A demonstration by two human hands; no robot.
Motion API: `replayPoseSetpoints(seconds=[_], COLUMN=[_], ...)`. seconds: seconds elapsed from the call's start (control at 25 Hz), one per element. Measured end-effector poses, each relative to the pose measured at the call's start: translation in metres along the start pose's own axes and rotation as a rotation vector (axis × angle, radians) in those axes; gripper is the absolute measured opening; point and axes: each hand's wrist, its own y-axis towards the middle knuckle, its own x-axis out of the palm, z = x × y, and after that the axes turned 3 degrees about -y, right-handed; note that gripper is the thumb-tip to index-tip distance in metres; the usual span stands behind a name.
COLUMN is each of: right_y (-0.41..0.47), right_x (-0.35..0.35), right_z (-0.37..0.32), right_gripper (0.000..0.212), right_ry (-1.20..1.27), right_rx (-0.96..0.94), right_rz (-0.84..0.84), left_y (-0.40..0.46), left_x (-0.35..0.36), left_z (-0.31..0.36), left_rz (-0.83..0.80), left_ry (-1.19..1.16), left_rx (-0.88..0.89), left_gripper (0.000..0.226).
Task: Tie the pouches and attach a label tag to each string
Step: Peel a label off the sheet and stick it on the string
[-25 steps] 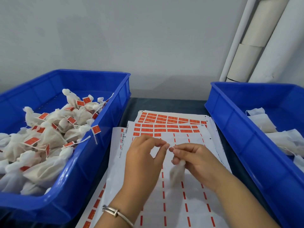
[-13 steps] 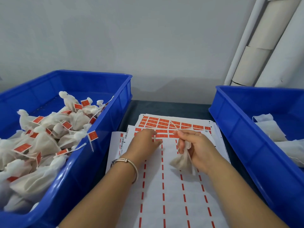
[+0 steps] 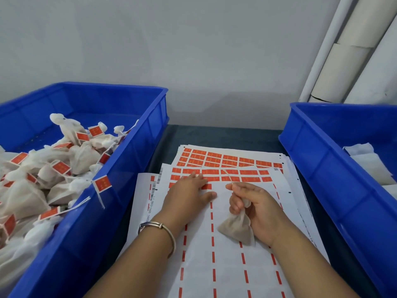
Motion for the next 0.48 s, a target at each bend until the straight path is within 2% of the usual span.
replayPoseSetpoints(seconds=[0.28,0.48], right_y=[0.001,0.0004], right_x=[0.0014,0.0025], right_z=[0.0004,-0.0006], right_gripper=[0.022,0.023], right_ry=[-0.048,-0.059], right_rx=[-0.016,-0.022], right_rz=[0.006,-0.001], left_y=[-0.0064,-0.0082], left_x=[-0.0004,-0.0018], left_z=[0.0042,0.0041], left_rz=[0.135,0.18], left_ry=[0.045,0.026], left_rx=[0.107,0.118], left_gripper=[0.037,0.032])
